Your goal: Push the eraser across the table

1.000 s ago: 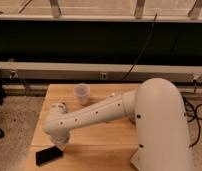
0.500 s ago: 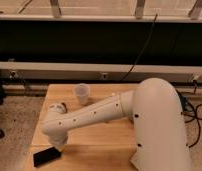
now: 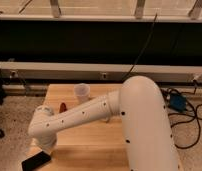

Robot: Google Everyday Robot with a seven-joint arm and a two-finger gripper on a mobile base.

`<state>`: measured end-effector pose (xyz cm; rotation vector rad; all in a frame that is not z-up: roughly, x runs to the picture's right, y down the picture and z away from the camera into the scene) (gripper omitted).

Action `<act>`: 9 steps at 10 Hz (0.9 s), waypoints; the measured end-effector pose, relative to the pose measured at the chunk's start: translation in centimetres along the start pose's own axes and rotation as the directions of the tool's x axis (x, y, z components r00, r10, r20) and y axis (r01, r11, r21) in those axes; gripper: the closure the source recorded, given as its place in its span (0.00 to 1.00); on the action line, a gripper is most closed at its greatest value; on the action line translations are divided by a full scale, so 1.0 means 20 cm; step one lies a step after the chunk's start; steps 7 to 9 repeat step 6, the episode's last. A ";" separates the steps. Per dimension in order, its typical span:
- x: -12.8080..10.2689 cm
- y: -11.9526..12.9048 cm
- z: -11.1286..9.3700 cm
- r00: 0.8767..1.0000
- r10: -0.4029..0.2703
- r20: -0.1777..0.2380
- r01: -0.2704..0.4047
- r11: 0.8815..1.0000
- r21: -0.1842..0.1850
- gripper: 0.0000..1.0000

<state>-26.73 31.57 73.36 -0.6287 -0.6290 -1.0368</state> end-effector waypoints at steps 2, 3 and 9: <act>-0.03 -0.03 -0.01 1.000 -0.028 -0.001 0.028 1.000 0.000 0.85; -0.04 -0.03 -0.01 0.999 -0.034 -0.003 0.034 0.999 0.003 0.85; -0.01 -0.02 -0.07 0.999 -0.031 -0.022 0.031 0.999 0.010 0.85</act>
